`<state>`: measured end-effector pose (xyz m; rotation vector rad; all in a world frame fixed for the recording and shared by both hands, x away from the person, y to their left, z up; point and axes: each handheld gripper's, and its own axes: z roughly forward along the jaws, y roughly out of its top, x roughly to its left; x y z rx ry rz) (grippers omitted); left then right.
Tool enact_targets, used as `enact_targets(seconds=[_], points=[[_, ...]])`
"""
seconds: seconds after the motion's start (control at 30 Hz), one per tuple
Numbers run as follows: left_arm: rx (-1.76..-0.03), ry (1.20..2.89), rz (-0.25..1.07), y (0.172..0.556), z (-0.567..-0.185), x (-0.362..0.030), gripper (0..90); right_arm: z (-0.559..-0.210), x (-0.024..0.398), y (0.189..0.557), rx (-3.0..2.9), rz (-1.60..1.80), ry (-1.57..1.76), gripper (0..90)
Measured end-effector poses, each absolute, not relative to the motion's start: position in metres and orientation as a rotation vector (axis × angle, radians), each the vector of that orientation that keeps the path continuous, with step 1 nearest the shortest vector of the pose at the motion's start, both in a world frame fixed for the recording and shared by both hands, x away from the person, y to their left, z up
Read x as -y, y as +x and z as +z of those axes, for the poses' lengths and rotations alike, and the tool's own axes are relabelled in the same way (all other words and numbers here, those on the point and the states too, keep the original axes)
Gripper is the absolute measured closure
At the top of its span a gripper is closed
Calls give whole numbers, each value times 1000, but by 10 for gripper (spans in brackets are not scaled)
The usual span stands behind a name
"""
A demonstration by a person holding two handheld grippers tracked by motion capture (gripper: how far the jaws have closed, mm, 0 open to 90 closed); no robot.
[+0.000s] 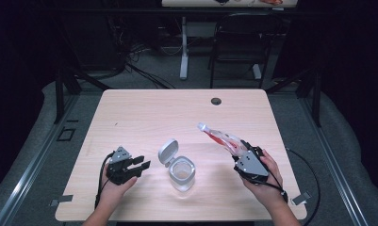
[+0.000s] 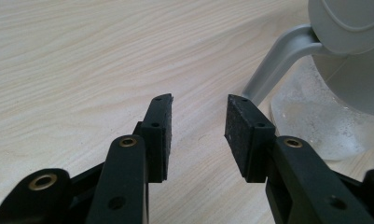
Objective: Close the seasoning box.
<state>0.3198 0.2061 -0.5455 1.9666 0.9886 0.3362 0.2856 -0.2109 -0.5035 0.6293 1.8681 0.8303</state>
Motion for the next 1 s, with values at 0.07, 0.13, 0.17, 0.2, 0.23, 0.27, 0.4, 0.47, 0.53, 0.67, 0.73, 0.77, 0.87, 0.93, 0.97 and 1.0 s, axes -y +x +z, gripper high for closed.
enact_targets(seconds=[0.07,0.13,0.17,0.2,0.23,0.27,0.4,0.47,0.53,0.67,0.73,0.77,0.87,0.93,0.97,1.0], points=[[-990,1965,336,320,-545,-206,617,-503,211,285,-1857,834,626,504],[-989,1966,336,320,-545,-206,616,-502,211,284,-1847,836,621,503],[-989,1966,337,320,-545,-206,616,-502,210,284,-1837,834,611,504],[-988,1966,338,320,-545,-206,616,-501,210,283,-1831,835,610,504],[-987,1967,339,320,-545,-206,616,-501,210,283,-1828,838,608,504],[-987,1968,339,320,-545,-206,616,-501,210,282,-1830,833,606,504],[-990,1965,337,319,-545,-206,616,-502,209,282,-1838,843,610,504],[-989,1966,339,319,-545,-206,616,-502,209,282,-1842,842,614,505],[-986,1968,344,320,-545,-207,616,-502,209,282,-1838,835,610,505],[-986,1968,344,320,-545,-207,616,-499,210,281,-1830,818,603,505],[-987,1966,343,320,-545,-207,616,-499,212,281,-1819,817,621,505],[-987,1966,343,319,-545,-207,616,-499,212,281,-1819,817,621,505],[-985,1969,345,319,-545,-207,616,-499,214,281,-1819,798,613,505],[-986,1968,344,319,-545,-207,616,-500,213,280,-1813,756,585,505],[-986,1968,344,319,-545,-207,616,-500,213,280,-1813,756,585,505],[-989,1968,343,319,-545,-206,616,-500,213,280,-1815,751,581,505]])
